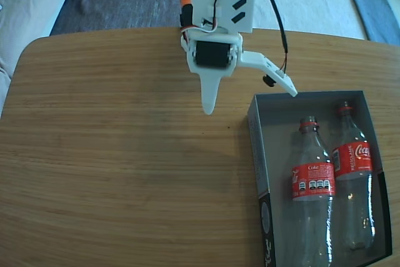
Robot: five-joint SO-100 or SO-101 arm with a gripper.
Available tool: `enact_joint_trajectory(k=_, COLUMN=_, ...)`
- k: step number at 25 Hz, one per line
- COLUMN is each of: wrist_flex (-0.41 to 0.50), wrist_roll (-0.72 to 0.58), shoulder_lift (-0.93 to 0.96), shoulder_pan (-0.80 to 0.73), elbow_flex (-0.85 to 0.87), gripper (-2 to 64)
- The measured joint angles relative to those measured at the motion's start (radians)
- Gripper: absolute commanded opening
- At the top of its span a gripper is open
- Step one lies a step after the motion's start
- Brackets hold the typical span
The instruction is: Grasp the bottles and put them in the box.
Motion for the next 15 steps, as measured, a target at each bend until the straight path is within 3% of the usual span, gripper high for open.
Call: enact_joint_trajectory(k=15, wrist_flex=-0.002, wrist_roll=-0.005, shoulder_lift=0.275, shoulder_pan=-0.002, elbow_flex=0.255, gripper=-0.3)
